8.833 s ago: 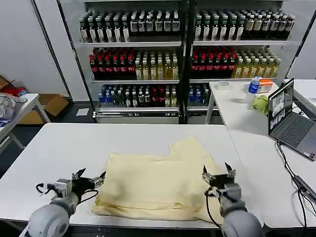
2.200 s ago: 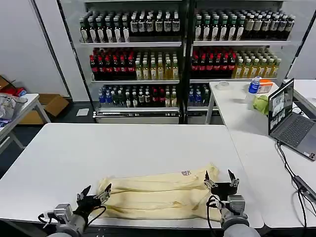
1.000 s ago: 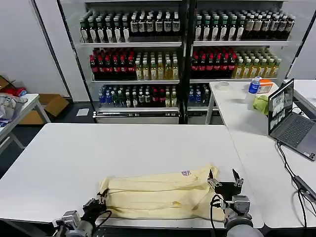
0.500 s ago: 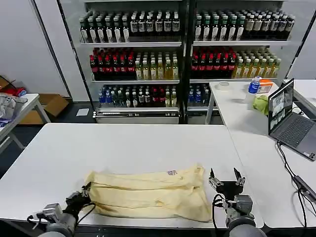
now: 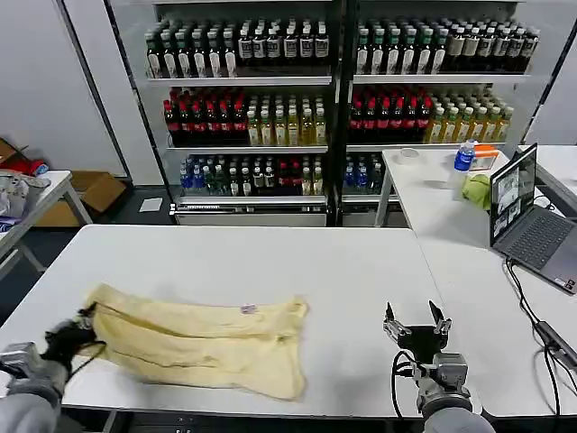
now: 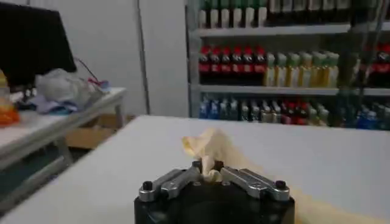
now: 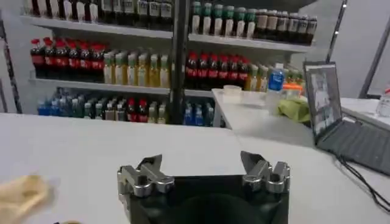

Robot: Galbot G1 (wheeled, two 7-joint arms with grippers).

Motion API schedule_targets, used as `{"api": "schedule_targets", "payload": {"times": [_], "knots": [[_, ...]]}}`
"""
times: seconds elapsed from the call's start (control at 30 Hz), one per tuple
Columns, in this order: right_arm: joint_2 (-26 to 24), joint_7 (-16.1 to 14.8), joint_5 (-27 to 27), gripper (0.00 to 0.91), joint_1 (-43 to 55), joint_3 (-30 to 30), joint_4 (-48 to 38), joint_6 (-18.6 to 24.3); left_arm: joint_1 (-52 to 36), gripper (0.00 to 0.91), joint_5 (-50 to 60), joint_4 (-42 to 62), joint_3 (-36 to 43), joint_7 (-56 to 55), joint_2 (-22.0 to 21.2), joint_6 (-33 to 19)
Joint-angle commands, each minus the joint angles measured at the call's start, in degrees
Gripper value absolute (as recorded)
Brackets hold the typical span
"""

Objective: Fold and organize the clothes.

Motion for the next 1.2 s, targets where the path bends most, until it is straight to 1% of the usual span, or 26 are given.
{"api": "schedule_targets", "payload": {"times": [0.03,0.1,0.2,0.47,0.63,0.8,0.97,1.2], "knots": [[-0.3,0.1,0.2,0.907,-0.1,-0.2,0.3,0.0,0.8,0.01,-22.3,-10.6,-4.8,-4.5,-1.1,5.1],[-0.4,0.1,0.1,0.907,-0.2,-0.4,0.3,0.0,0.8,0.01,-27.3,-13.8,-2.4,-5.6,-2.9,5.1],[-0.4,0.1,0.1,0.907,-0.2,-0.5,0.3,0.0,0.3,0.01,-30.8,-16.5,0.8,-6.8,-4.3,4.9],[-0.3,0.1,-0.4,0.907,-0.2,-1.6,-0.1,0.0,-0.8,0.01,-34.6,-19.1,7.7,-8.3,-7.4,3.7],[-0.3,0.0,-0.4,0.907,-0.1,-1.8,-0.2,0.0,-1.7,0.01,-33.1,-19.4,14.0,-9.4,-10.3,2.8],[-0.4,0.0,-0.4,0.907,0.2,-2.1,-0.6,0.1,-3.5,0.01,-28.3,-18.6,19.9,-9.7,-12.5,1.9],[-0.3,0.0,-0.4,0.907,0.8,-2.6,-1.1,0.1,-7.6,0.01,-24.8,-15.1,25.6,-10.1,-14.2,1.6],[-0.5,-0.1,-0.3,0.907,1.6,-3.1,-1.8,0.2,-11.1,0.01,-20.7,-11.0,32.0,-10.6,-15.9,0.7]]}}
